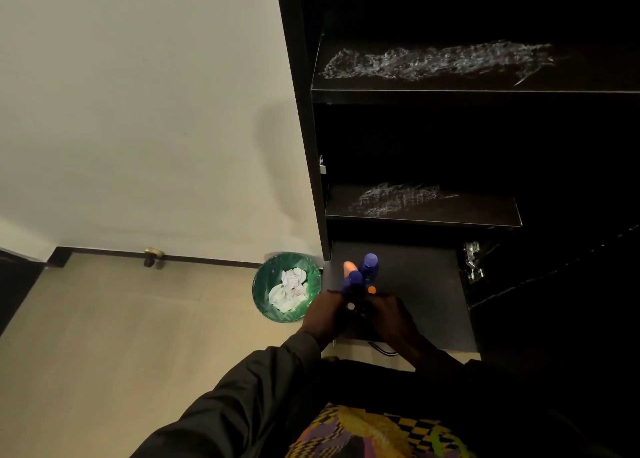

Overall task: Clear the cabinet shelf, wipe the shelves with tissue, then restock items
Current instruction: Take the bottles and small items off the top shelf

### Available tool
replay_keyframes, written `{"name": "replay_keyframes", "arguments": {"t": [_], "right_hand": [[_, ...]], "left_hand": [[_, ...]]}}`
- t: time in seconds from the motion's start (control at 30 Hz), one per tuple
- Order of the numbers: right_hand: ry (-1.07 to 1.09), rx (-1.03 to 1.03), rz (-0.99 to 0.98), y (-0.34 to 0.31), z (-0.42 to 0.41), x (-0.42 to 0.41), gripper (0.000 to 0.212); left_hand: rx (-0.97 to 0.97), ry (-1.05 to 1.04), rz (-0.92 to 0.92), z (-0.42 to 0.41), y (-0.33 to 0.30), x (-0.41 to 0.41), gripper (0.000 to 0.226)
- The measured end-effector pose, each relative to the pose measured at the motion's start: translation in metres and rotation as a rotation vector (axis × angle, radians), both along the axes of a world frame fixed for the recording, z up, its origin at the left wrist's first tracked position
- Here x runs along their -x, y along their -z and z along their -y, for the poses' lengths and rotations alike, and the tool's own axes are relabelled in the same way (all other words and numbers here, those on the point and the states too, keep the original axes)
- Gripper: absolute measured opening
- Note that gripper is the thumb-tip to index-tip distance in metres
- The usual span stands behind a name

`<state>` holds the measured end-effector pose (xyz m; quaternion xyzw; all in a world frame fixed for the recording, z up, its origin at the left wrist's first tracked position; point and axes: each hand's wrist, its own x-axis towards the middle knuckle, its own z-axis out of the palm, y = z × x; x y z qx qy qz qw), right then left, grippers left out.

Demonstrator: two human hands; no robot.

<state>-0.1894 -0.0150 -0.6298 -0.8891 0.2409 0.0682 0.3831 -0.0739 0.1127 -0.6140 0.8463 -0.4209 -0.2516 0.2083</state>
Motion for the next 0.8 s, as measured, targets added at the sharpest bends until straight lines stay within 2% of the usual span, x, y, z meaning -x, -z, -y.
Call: {"name": "replay_keyframes", "arguments": {"t": [0.53, 0.8], "right_hand": [[0.022, -0.102, -0.006, 0.009, -0.001, 0.005, 0.024], [0.006, -0.081, -0.006, 0.015, -0.001, 0.004, 0.021]], "left_hand": [[0.0, 0.015, -0.055, 0.003, 0.015, -0.001, 0.023], [0.017, -0.022, -0.094, 0.002, 0.015, -0.003, 0.021]]}}
